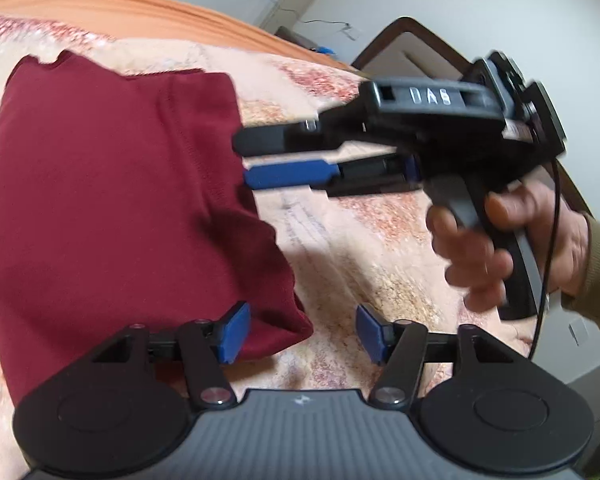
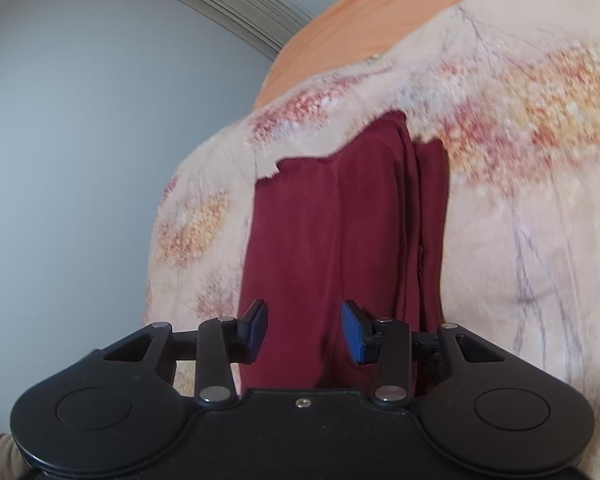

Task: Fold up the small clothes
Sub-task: 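Open the left gripper and withdraw it from the folded shirt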

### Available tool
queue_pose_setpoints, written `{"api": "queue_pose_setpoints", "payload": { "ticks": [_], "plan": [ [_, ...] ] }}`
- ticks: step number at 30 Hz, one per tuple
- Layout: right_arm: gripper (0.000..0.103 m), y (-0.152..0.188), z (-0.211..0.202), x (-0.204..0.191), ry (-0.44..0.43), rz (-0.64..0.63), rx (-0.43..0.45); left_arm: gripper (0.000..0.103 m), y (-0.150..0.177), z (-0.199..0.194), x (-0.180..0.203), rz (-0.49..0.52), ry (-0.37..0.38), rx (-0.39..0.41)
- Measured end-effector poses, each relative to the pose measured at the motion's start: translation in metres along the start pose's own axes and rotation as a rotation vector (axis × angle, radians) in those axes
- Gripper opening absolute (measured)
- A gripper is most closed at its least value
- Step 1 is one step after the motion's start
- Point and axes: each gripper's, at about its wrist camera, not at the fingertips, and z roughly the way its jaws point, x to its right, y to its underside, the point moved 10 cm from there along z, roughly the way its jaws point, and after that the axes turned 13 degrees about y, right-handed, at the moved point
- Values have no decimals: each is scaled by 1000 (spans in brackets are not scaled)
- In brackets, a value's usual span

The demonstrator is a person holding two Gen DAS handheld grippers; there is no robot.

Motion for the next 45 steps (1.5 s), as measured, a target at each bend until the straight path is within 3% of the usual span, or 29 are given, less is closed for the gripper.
{"api": "queue_pose_setpoints", "payload": {
  "ticks": [3,5,15,23,31,35,42,45],
  "plan": [
    [44,8,1,1,-12,18,-8,74,0,-2,3,-5,-1,1],
    [51,10,0,2,-14,36,-2,75,0,-1,5,-2,2,3],
    [54,20,0,31,93,71,3,76,3,-14,3,-26,-1,12],
    [60,21,-17,46,95,120,35,79,-4,-35,-2,-27,-24,45],
    [65,16,-17,47,101,145,50,85,-15,-62,-14,-20,-83,70],
    [68,13,-15,43,97,142,56,93,-19,-79,-20,-18,-108,98],
    [77,6,-15,42,92,154,74,97,-29,-113,-42,-29,-193,142],
    [78,1,-18,48,120,154,107,97,-36,-130,-62,-60,-262,176]
  ]
}}
